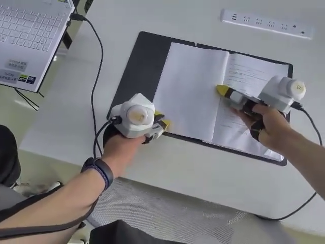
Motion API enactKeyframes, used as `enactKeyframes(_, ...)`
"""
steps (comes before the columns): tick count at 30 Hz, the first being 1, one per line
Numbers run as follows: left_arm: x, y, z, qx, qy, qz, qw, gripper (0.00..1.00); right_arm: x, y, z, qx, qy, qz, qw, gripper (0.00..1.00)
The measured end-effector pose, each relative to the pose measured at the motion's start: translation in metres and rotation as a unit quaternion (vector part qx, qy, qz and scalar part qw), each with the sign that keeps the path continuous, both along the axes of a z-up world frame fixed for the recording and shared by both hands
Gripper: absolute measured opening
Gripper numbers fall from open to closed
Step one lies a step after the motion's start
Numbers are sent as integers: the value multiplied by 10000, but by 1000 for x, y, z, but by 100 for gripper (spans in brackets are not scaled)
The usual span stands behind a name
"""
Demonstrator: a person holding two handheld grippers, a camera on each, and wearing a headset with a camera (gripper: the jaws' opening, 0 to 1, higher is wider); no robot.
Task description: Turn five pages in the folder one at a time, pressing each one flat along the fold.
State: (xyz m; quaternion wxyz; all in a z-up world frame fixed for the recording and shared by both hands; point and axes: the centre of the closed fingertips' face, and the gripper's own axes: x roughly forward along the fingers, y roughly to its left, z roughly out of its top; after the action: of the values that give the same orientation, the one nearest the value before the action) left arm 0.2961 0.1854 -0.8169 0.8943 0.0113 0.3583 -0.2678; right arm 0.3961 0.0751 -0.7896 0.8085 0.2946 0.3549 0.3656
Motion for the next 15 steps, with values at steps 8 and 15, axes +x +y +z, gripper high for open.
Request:
enactKeyframes(8, 1, 1, -3, 16, -13, -35, 10000, 12, -43, 4, -1, -12, 73, 149, 9999, 0)
enactKeyframes(15, 1, 1, -4, 9, -14, -43, 10000, 12, -86, 8, -3, 3, 183, 307, 9994, 0)
